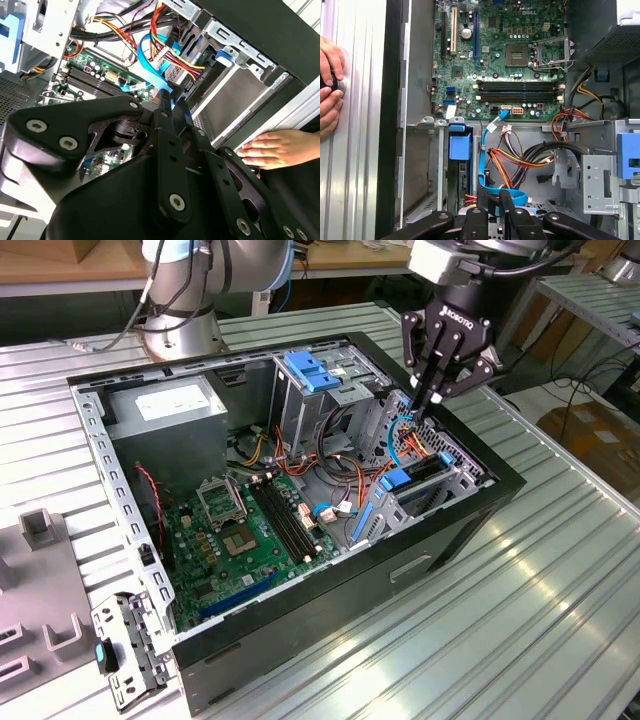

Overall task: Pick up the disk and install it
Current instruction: 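Insert the second disk wire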

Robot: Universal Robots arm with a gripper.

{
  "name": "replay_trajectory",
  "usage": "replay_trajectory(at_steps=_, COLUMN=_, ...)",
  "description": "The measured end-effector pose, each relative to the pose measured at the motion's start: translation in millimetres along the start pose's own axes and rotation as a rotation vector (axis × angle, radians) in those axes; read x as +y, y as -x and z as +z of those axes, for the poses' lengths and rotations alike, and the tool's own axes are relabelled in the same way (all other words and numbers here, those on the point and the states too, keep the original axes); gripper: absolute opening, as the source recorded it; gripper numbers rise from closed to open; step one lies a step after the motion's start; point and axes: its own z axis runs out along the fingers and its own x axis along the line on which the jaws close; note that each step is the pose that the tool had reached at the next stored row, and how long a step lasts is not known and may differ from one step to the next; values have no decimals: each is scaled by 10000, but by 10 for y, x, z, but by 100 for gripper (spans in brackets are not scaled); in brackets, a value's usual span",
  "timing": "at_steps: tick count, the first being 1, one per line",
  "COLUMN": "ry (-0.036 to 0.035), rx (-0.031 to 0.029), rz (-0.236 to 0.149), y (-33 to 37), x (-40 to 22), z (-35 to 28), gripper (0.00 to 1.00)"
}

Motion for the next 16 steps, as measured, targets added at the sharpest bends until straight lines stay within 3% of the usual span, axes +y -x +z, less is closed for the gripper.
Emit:
replay_trajectory(at_steps=2, ry=3, rx=257, rz=18, y=38, x=-8, z=14, gripper=24)
replay_trajectory(at_steps=6, ry=8, rx=545, rz=39, y=76, x=-16, z=45, gripper=24)
replay_trajectory(at_steps=8, ry=9, rx=644, rz=46, y=87, x=-19, z=68, gripper=24)
replay_trajectory(at_steps=10, ry=11, rx=794, rz=57, y=105, x=-24, z=112, gripper=24)
replay_trajectory(at_steps=11, ry=11, rx=928, rz=66, y=113, x=-28, z=147, gripper=24)
replay_trajectory(at_steps=14, ry=13, rx=1095, rz=80, y=118, x=-31, z=176, gripper=24)
replay_trajectory(at_steps=16, ry=13, rx=1244, rz=90, y=120, x=-33, z=194, gripper=22)
